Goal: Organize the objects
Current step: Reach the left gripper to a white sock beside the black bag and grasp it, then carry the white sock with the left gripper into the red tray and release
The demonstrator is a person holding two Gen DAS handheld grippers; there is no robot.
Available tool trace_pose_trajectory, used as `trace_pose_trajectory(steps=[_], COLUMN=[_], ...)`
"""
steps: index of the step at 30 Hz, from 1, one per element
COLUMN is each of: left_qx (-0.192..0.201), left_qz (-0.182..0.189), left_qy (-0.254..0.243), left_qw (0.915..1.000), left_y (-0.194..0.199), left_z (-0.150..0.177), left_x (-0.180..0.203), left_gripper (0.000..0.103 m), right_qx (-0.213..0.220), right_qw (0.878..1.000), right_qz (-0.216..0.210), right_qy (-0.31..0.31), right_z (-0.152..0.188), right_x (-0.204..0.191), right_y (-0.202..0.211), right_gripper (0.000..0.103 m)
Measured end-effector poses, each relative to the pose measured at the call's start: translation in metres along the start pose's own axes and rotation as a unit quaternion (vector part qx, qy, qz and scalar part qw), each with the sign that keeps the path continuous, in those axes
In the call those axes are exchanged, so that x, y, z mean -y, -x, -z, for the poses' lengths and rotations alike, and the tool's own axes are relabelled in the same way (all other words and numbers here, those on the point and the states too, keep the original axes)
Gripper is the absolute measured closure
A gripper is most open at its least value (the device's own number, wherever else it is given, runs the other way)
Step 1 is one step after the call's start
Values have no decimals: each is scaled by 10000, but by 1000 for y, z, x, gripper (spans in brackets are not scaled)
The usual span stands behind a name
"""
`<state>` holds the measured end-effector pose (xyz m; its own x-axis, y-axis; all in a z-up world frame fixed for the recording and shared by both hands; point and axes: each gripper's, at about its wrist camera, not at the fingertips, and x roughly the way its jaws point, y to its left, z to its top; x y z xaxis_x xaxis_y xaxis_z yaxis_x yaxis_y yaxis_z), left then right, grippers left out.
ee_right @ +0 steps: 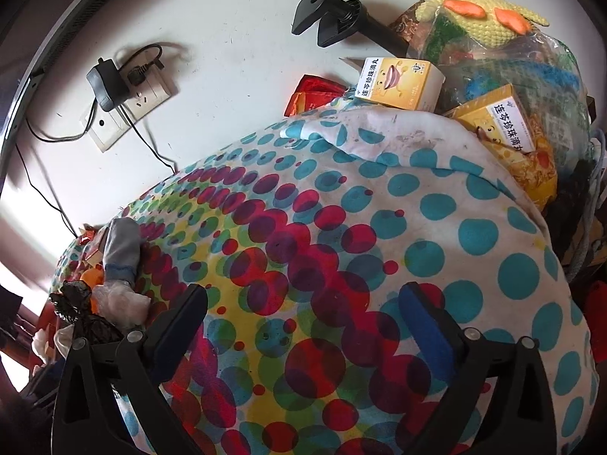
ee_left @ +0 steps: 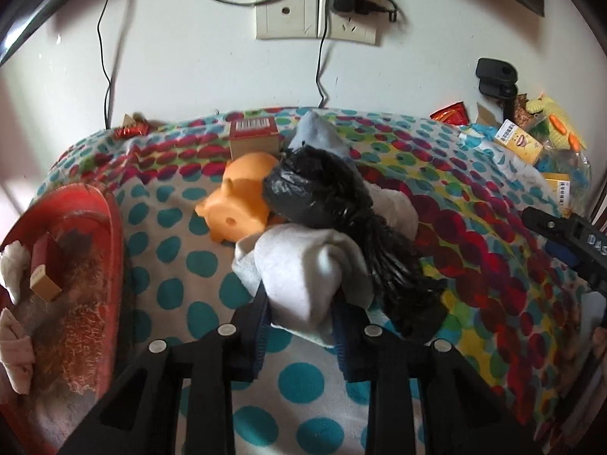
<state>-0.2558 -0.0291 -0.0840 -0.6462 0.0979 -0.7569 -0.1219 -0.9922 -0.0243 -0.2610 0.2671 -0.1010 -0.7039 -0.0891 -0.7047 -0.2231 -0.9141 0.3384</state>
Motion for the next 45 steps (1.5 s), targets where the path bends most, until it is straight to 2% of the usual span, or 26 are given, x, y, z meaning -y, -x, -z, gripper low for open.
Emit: trace_pose_trajectory(steps=[2,9,14,20,25,30,35,41,45], left_qx=[102,652,863,1022,928,809,528,277,111], left_qz=[-135,-200,-232,-542,-1021,-1617,-1932,-2107,-2009], left_qy=[-82,-325,-212,204,552,829,1204,1378,1365], left_qw=[9998,9971,9958,9931,9889,9800,9723,9674,9700], left_y=[11,74,102,125,133,148,152,144,127], left_z=[1,0,-12,-28,-38,-25,4,36,41], left_x=[3,15,5,-54,-130,-217,-287,-325,-322], left_gripper=[78,79,79,79,79,79,79,79,79], right_qx=[1,5,10,0,13,-5,12,5,10], right_qw=[10000,10000,10000,10000,10000,10000,10000,10000,10000], right_qz=[-13,-1,-19,-2,-36,6,-35,-12,-17], right_qy=[-6,-6,-14,7,-20,14,-20,-3,-10], right_z=[0,0,1,2,2,2,1,1,1], right_x=[0,0,0,-1,-1,-3,-3,-2,-3], right_y=[0,0,1,1,1,0,1,1,1], right_gripper=[2,2,1,0,0,0,0,0,0])
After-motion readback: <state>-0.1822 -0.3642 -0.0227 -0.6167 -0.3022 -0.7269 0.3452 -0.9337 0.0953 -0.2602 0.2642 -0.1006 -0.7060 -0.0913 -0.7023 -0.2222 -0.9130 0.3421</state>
